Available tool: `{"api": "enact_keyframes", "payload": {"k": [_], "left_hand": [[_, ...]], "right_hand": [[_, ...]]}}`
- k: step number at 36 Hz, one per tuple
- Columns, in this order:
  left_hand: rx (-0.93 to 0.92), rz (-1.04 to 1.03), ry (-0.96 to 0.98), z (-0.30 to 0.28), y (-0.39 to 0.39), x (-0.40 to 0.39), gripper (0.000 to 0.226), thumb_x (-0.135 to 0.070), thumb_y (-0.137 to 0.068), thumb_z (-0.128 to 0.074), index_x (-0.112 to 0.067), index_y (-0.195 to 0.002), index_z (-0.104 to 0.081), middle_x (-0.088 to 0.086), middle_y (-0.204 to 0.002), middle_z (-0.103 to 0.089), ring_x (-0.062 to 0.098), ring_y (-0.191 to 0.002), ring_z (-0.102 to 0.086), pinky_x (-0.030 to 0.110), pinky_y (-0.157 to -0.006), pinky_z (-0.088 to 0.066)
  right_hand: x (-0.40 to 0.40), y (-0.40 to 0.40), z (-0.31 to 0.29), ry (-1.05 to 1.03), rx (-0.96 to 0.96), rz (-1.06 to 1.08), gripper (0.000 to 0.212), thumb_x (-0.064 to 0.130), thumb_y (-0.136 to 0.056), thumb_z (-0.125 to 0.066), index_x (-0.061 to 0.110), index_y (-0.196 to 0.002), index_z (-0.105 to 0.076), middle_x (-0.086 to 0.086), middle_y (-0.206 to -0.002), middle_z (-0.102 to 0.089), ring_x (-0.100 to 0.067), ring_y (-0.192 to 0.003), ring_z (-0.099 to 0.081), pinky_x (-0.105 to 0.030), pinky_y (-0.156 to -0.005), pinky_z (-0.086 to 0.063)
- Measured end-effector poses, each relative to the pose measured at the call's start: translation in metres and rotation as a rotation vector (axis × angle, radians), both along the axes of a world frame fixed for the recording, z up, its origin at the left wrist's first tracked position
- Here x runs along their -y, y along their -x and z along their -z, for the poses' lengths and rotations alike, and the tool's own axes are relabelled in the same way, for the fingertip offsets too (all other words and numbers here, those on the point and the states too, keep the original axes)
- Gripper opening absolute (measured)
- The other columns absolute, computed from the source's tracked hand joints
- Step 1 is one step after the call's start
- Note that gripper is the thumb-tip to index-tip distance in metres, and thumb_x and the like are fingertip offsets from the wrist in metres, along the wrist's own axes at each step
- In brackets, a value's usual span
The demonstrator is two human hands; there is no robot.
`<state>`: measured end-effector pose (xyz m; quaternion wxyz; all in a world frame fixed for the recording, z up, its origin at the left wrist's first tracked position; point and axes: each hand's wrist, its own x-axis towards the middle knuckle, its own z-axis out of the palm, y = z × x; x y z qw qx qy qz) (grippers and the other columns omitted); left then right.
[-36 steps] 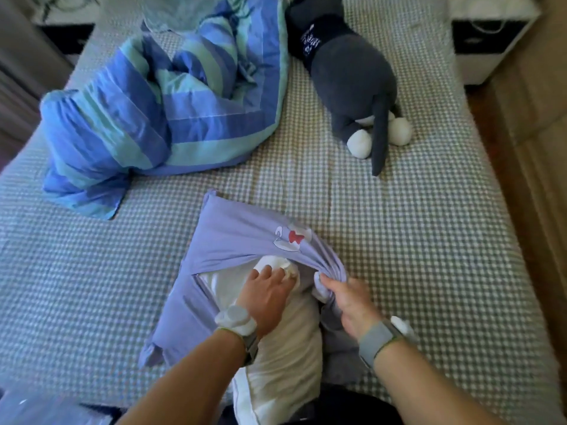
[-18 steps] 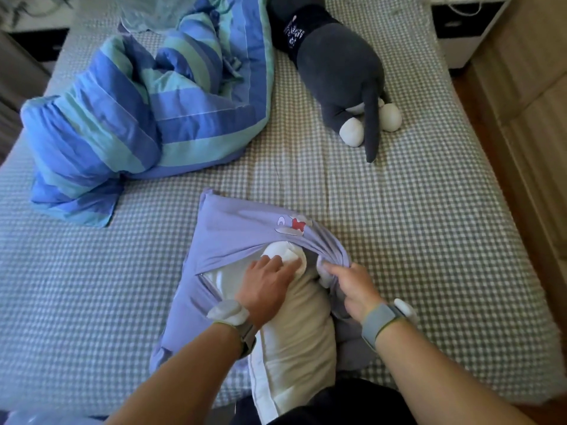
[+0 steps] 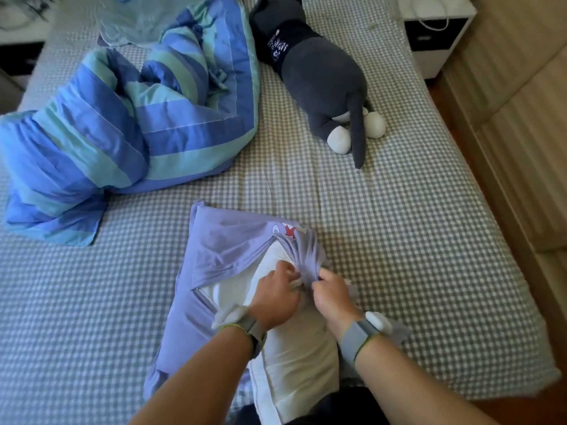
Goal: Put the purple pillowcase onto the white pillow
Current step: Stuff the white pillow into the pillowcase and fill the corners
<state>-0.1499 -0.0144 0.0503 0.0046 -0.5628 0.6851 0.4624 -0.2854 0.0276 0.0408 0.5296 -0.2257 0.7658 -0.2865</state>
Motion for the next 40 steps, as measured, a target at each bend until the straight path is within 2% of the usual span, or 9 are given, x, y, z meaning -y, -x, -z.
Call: {"api": "enact_keyframes", "payload": {"k": [3, 6, 12, 18, 21, 25, 30, 34, 40], "left_hand": [[-0.231, -0.361, -0.364, -0.004, 0.004, 0.017, 0.036, -0.034, -0.088, -0.059, -0.017, -0.119, -0.056, 0.006, -0.108, -0.072, 0.022, -0.097, -0.068, 0.041, -0.092, -0.053], [-0.322, -0.452, -0.425, 0.000, 0.003, 0.030, 0.058, -0.063, -0.079, -0.059, -0.012, -0.101, -0.074, 0.004, -0.099, -0.077, 0.020, -0.097, -0.072, 0.045, -0.097, -0.053], [-0.151, -0.576, -0.392, 0.002, 0.002, 0.039, 0.056, -0.047, -0.095, -0.050, 0.004, -0.109, -0.067, 0.018, -0.098, -0.067, 0.027, -0.088, -0.061, 0.035, -0.081, -0.048], [-0.060, -0.538, -0.284, 0.016, -0.006, 0.042, 0.035, -0.035, -0.089, -0.067, -0.009, -0.068, -0.073, 0.010, -0.078, -0.074, 0.031, -0.085, -0.069, 0.043, -0.087, -0.056], [-0.024, -0.418, -0.255, 0.010, -0.001, 0.040, 0.027, -0.022, -0.094, -0.060, -0.010, -0.074, -0.072, 0.009, -0.079, -0.071, 0.027, -0.081, -0.062, 0.032, -0.081, -0.050], [-0.041, -0.440, -0.251, 0.008, 0.003, 0.036, 0.026, -0.020, -0.098, -0.053, -0.007, -0.082, -0.068, 0.005, -0.079, -0.063, 0.021, -0.075, -0.054, 0.028, -0.068, -0.040], [-0.472, -0.787, -0.503, 0.004, -0.008, 0.024, 0.021, -0.008, -0.099, -0.044, -0.004, -0.084, -0.059, 0.012, -0.078, -0.061, 0.014, -0.064, -0.062, 0.024, -0.060, -0.048], [-0.641, -1.037, -0.664, 0.007, -0.017, 0.015, 0.019, -0.009, -0.085, -0.052, 0.002, -0.097, -0.062, 0.020, -0.093, -0.061, 0.028, -0.080, -0.063, 0.032, -0.067, -0.055], [-0.685, -0.924, -0.642, 0.000, -0.016, 0.017, 0.026, -0.021, -0.099, -0.058, -0.001, -0.116, -0.062, 0.016, -0.105, -0.071, 0.024, -0.098, -0.069, 0.038, -0.094, -0.054]], "right_hand": [[0.003, -0.008, 0.013, 0.004, 0.004, -0.085, 0.060, -0.001, -0.077, -0.037, 0.012, -0.127, -0.066, -0.010, -0.128, -0.064, -0.024, -0.123, -0.056, -0.029, -0.105, -0.045], [0.002, -0.003, 0.027, 0.027, -0.038, -0.249, 0.062, 0.007, -0.074, -0.037, 0.019, -0.127, -0.066, -0.004, -0.129, -0.065, -0.021, -0.127, -0.054, -0.033, -0.111, -0.039], [0.005, -0.005, 0.008, 0.145, -0.115, -0.509, 0.062, 0.004, -0.069, -0.034, 0.008, -0.119, -0.070, -0.008, -0.128, -0.059, -0.021, -0.121, -0.052, -0.033, -0.108, -0.039], [0.001, 0.001, 0.014, 0.162, -0.014, -0.355, 0.062, -0.010, -0.072, -0.038, 0.023, -0.108, -0.076, 0.005, -0.111, -0.073, -0.013, -0.114, -0.061, -0.031, -0.106, -0.046], [0.003, 0.000, 0.014, 0.104, 0.063, -0.156, 0.057, -0.012, -0.080, -0.042, 0.031, -0.091, -0.078, 0.003, -0.095, -0.075, -0.023, -0.103, -0.067, -0.031, -0.089, -0.056], [0.004, 0.004, 0.008, -0.026, 0.126, 0.070, 0.027, -0.007, -0.091, -0.051, 0.008, -0.101, -0.071, -0.010, -0.085, -0.070, -0.021, -0.079, -0.065, -0.015, -0.054, -0.051], [0.016, 0.011, 0.015, -0.162, 0.299, 0.137, 0.022, 0.000, -0.093, -0.055, 0.007, -0.106, -0.071, -0.015, -0.102, -0.073, -0.029, -0.099, -0.068, -0.038, -0.088, -0.057], [0.029, 0.014, 0.011, -0.216, 0.360, 0.104, 0.018, 0.004, -0.096, -0.055, 0.010, -0.104, -0.070, -0.014, -0.107, -0.072, -0.028, -0.103, -0.067, -0.039, -0.092, -0.056], [0.033, 0.018, 0.051, -0.291, 0.259, -0.067, 0.046, 0.023, -0.070, -0.074, 0.012, -0.114, -0.069, -0.011, -0.112, -0.071, -0.029, -0.098, -0.070, -0.045, -0.083, -0.060]]}}
